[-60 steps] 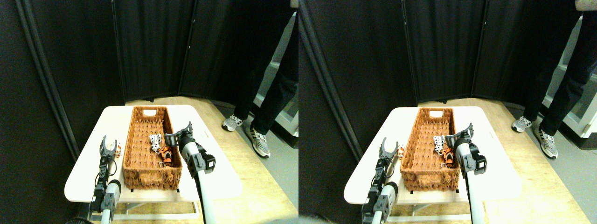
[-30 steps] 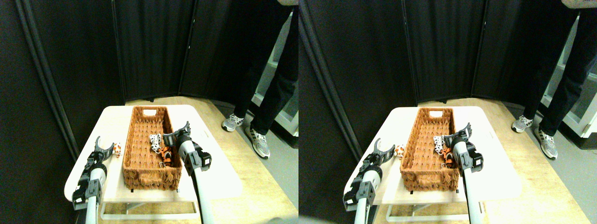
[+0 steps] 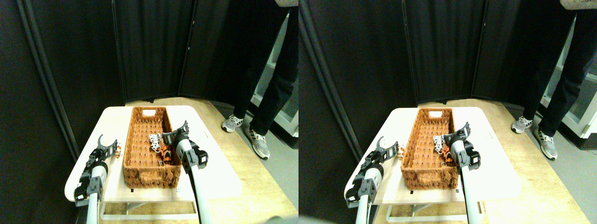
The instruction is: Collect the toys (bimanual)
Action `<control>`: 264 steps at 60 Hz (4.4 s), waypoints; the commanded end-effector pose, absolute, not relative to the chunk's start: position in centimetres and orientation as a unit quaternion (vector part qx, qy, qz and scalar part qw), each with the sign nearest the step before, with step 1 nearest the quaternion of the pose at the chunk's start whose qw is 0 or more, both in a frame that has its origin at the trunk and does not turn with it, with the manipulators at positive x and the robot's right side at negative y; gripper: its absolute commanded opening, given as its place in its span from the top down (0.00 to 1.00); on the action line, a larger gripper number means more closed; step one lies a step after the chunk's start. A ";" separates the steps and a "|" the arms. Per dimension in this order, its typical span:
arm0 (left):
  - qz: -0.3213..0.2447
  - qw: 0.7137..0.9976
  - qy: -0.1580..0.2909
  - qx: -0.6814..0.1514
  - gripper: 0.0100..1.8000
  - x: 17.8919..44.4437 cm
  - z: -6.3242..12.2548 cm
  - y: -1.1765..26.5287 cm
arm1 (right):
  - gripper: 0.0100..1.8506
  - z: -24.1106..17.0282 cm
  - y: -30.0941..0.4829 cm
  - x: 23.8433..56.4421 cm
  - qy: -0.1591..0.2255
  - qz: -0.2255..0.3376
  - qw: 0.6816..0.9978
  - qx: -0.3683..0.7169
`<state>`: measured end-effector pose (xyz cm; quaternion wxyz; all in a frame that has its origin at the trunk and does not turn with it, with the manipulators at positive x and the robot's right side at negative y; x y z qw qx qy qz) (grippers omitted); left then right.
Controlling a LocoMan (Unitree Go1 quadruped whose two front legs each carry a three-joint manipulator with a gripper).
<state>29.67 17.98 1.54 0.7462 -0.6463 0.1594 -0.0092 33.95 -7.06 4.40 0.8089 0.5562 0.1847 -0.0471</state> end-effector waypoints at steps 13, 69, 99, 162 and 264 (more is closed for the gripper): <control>-0.033 0.739 0.147 -0.656 0.73 30.8 1.1 16.5 | 0.43 4.3 -6.2 34.7 0.181 -0.037 0.817 0.547; -0.025 0.752 0.137 -0.644 0.68 32.0 -0.7 17.2 | 0.62 13.2 -8.2 33.8 0.095 0.022 0.844 0.527; -0.014 0.759 0.136 -0.637 0.67 32.4 -2.4 17.1 | 0.76 13.3 -14.0 33.7 0.016 -0.038 0.860 0.509; -0.006 0.785 0.100 -0.611 1.00 31.3 -0.1 18.4 | 1.00 11.6 -13.8 32.6 -0.037 -0.048 0.875 0.480; -0.076 0.736 0.221 -0.635 0.63 32.3 5.7 3.8 | 1.00 6.0 -16.2 32.1 -0.018 -0.075 0.833 0.548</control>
